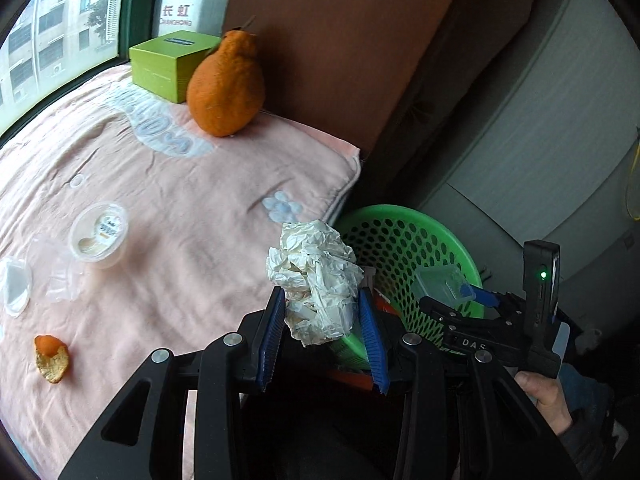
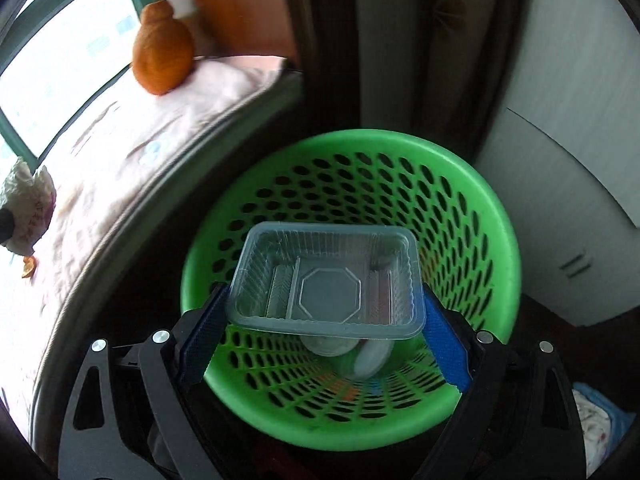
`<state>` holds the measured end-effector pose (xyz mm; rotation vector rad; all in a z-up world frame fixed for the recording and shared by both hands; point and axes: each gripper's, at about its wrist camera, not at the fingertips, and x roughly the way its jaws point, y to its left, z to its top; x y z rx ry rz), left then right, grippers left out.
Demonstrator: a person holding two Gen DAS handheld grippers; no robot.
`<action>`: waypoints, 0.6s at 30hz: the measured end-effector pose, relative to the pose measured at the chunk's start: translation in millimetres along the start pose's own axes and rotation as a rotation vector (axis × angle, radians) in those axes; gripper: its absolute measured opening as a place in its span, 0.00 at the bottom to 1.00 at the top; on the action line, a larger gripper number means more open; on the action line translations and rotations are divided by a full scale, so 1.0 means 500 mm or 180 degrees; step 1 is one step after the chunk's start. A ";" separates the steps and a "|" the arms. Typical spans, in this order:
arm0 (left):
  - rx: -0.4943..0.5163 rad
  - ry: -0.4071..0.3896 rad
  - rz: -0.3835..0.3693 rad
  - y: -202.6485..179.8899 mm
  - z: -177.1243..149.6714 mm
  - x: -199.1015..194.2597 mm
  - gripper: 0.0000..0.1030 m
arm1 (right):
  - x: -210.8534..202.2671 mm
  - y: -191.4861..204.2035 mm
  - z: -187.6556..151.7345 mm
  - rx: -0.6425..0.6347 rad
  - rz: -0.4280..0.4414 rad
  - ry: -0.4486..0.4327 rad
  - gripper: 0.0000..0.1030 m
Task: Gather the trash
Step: 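Drop the clear tray into the basket with the right tool while the left carries the tissue, then drop the crumpled tissue into the basket with the left tool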
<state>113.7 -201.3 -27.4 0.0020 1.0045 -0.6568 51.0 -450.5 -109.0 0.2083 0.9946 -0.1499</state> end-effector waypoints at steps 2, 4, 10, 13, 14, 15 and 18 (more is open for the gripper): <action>0.0035 0.0028 -0.0005 -0.013 0.003 0.009 0.35 | 0.006 -0.012 0.001 0.0012 -0.0039 0.0005 0.87; 0.0064 0.0052 -0.0006 -0.026 0.004 0.016 0.35 | 0.011 -0.022 0.004 0.0011 -0.0083 0.0011 0.87; 0.0134 0.0130 -0.0015 -0.054 0.009 0.041 0.35 | 0.016 -0.054 0.013 0.0062 -0.0109 -0.0003 0.87; 0.0173 0.0187 -0.0020 -0.067 0.006 0.057 0.35 | 0.006 -0.063 0.014 0.0088 -0.0093 -0.0041 0.88; 0.0181 0.0210 -0.0030 -0.070 0.005 0.064 0.35 | -0.001 -0.063 0.013 0.0097 -0.0083 -0.0062 0.88; 0.0188 0.0231 -0.0041 -0.075 0.004 0.070 0.35 | -0.010 -0.064 0.011 0.0105 -0.0081 -0.0088 0.88; 0.0224 0.0282 -0.0051 -0.091 0.004 0.090 0.35 | -0.034 -0.064 0.011 0.0119 -0.0056 -0.0169 0.88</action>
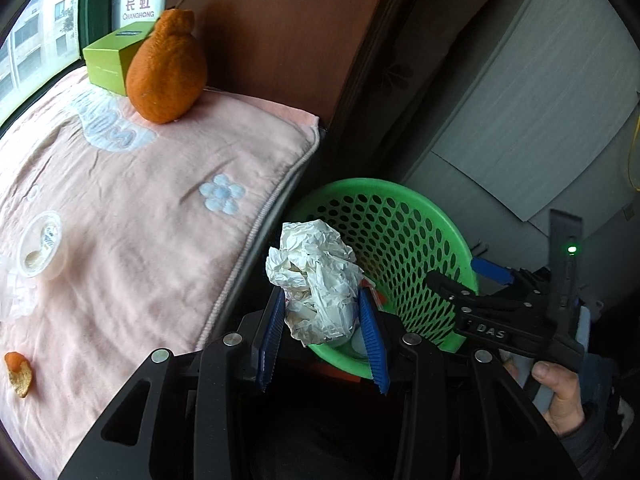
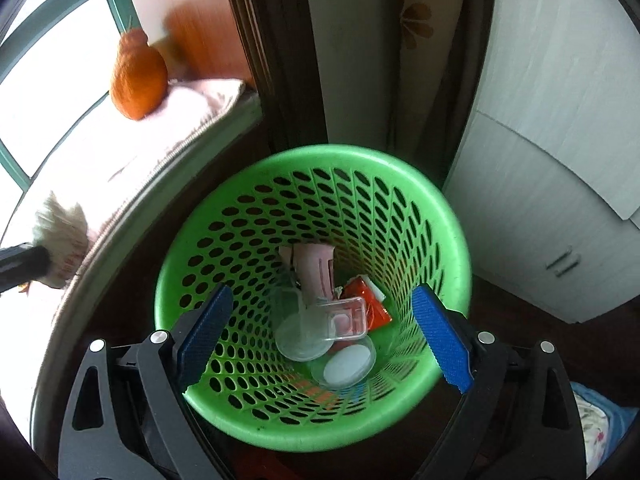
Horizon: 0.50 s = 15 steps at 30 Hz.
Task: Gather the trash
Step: 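Drop the crumpled tissue into the basket with the left tool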
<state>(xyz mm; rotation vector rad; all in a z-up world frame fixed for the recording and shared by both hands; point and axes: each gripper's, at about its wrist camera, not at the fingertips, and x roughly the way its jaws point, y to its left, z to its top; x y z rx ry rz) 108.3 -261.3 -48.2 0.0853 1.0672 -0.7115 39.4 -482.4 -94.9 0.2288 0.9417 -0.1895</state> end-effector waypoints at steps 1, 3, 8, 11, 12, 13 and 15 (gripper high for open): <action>0.0016 0.0017 -0.0003 -0.005 0.001 0.007 0.35 | -0.009 0.000 0.000 -0.0002 0.0005 -0.0026 0.88; 0.0053 0.0058 -0.0011 -0.018 0.002 0.020 0.35 | -0.027 -0.001 -0.002 -0.0009 0.0008 -0.0075 0.88; 0.0109 0.0131 -0.0034 -0.043 0.003 0.051 0.36 | -0.068 -0.012 -0.004 0.0033 0.0012 -0.0209 0.88; 0.0147 0.0177 -0.0032 -0.058 0.003 0.065 0.36 | -0.088 -0.020 -0.008 0.0073 0.0016 -0.0262 0.88; 0.0169 0.0186 -0.0027 -0.064 0.004 0.069 0.36 | -0.093 -0.023 -0.010 0.0077 0.0013 -0.0275 0.88; 0.0192 0.0195 -0.0020 -0.069 0.004 0.074 0.36 | -0.099 -0.025 -0.012 0.0081 0.0007 -0.0289 0.88; 0.0215 0.0217 -0.0020 -0.079 0.005 0.082 0.36 | -0.106 -0.030 -0.015 0.0098 -0.0013 -0.0311 0.88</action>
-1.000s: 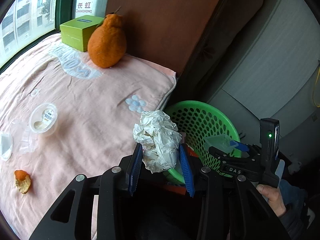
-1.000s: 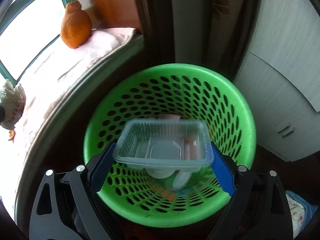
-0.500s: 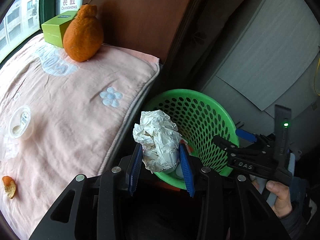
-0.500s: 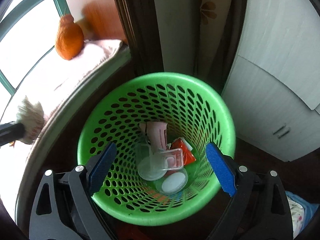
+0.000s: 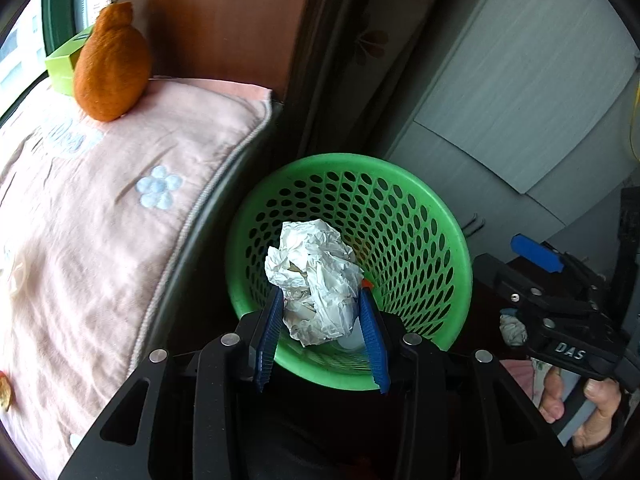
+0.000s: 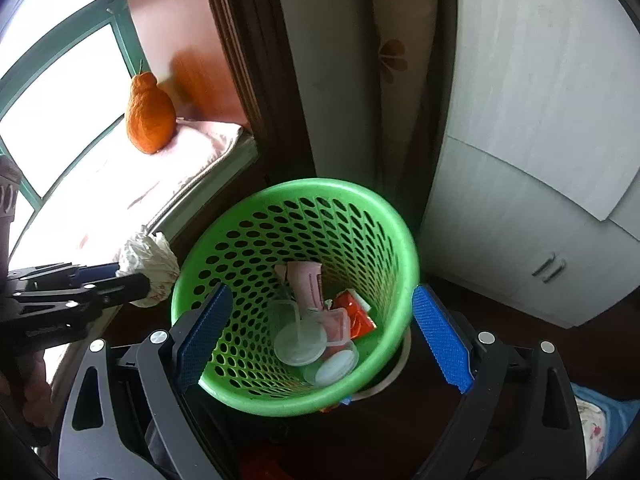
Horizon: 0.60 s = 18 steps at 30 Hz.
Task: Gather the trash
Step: 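Drop the crumpled tissue into the basket with the left tool, then move both open tools back over the window seat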
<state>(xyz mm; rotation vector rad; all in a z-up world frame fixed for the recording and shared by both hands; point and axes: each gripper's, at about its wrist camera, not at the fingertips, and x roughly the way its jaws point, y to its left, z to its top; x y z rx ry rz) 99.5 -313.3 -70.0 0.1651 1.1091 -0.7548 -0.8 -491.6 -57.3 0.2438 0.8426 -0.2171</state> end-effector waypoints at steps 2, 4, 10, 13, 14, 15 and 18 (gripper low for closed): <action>0.0015 0.0013 0.0011 -0.007 0.003 0.007 0.36 | -0.007 -0.007 -0.002 0.0030 -0.0003 -0.0019 0.88; 0.0029 0.0028 0.0021 -0.012 0.004 0.014 0.36 | -0.014 -0.016 -0.004 0.0061 -0.0025 -0.0040 0.88; 0.0052 0.0081 0.0066 -0.027 0.002 0.031 0.37 | -0.031 -0.041 -0.007 0.0147 -0.0056 -0.0095 0.88; 0.0063 0.0093 0.0067 -0.033 0.002 0.035 0.42 | -0.036 -0.051 -0.007 0.0190 -0.0057 -0.0111 0.88; 0.0064 0.0093 0.0073 -0.034 0.002 0.035 0.46 | -0.038 -0.053 -0.009 0.0199 -0.0058 -0.0119 0.88; 0.0065 0.0085 0.0073 -0.037 0.001 0.035 0.49 | -0.040 -0.055 -0.010 0.0207 -0.0055 -0.0121 0.88; 0.0077 0.0074 0.0071 -0.039 0.000 0.034 0.53 | -0.043 -0.057 -0.013 0.0218 -0.0053 -0.0129 0.88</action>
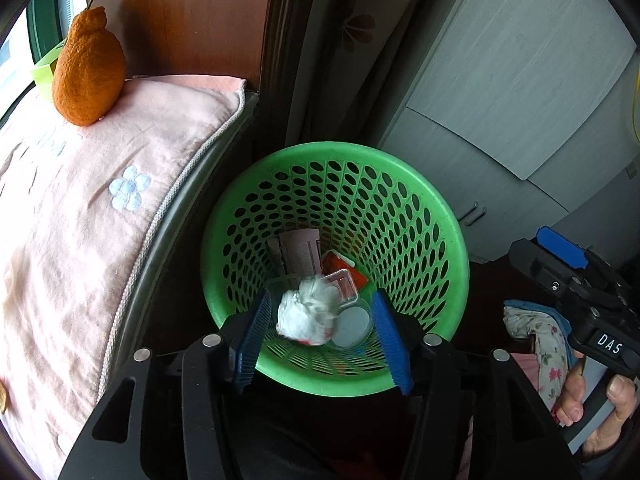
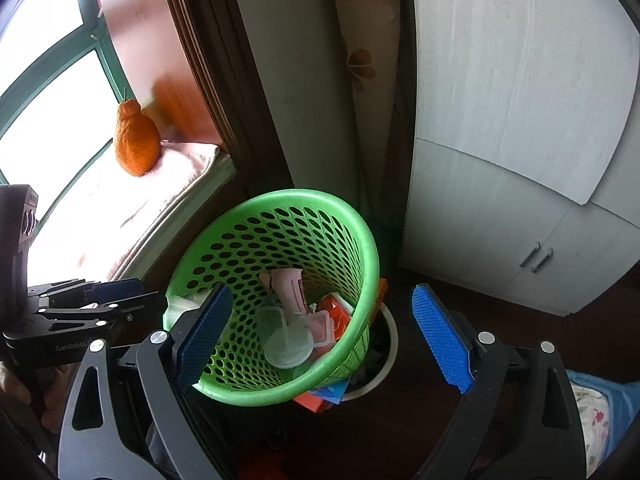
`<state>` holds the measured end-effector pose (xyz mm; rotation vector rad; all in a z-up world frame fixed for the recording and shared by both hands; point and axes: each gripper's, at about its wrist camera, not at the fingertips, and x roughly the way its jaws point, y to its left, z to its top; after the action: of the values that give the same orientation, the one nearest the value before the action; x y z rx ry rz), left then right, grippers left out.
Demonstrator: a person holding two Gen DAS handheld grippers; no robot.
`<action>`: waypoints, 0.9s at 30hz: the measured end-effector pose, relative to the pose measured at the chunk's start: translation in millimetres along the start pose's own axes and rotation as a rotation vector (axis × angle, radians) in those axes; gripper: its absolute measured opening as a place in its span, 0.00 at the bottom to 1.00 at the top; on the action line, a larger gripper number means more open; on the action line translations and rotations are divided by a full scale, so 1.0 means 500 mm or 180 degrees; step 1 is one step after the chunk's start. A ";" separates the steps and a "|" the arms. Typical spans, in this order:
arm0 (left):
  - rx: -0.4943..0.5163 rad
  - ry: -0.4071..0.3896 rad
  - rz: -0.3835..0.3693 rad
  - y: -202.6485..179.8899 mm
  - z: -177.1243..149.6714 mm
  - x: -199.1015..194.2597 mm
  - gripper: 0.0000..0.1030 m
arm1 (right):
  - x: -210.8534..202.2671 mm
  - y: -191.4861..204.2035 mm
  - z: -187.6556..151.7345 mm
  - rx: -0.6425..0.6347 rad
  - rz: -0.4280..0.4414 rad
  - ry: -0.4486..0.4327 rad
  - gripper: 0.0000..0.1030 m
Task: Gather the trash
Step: 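Move both open tools back over the window seat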
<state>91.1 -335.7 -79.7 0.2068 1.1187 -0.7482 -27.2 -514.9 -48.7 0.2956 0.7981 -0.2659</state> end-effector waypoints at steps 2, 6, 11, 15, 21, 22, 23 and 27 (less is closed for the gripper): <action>-0.0022 -0.0009 0.0025 0.003 -0.002 -0.003 0.56 | -0.001 0.000 -0.001 0.0008 0.0011 -0.0002 0.88; -0.0078 -0.0047 0.0041 0.015 -0.005 -0.020 0.57 | -0.003 0.004 -0.001 0.0008 0.0063 -0.0007 0.88; -0.0140 -0.0202 0.0159 0.041 -0.013 -0.063 0.59 | -0.002 0.030 -0.002 -0.0060 0.0145 -0.0004 0.88; -0.0213 -0.0313 0.0299 0.072 -0.022 -0.099 0.61 | 0.002 0.059 0.000 -0.0119 0.0233 0.0012 0.88; -0.0379 -0.0471 0.0535 0.145 -0.048 -0.155 0.64 | 0.008 0.116 0.003 -0.0245 0.0363 0.0030 0.88; -0.0423 -0.0493 0.0572 0.161 -0.054 -0.165 0.64 | 0.010 0.126 0.004 -0.0270 0.0387 0.0037 0.88; -0.0465 -0.0507 0.0614 0.176 -0.059 -0.173 0.64 | 0.012 0.137 0.005 -0.0292 0.0409 0.0044 0.88; -0.0666 -0.0574 0.0814 0.245 -0.083 -0.205 0.70 | 0.021 0.184 0.008 -0.0390 0.0508 0.0072 0.88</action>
<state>115.2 -179.0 -34.8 0.1002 0.9688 -0.4102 13.7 -432.4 -39.1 0.2456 0.8049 -0.0635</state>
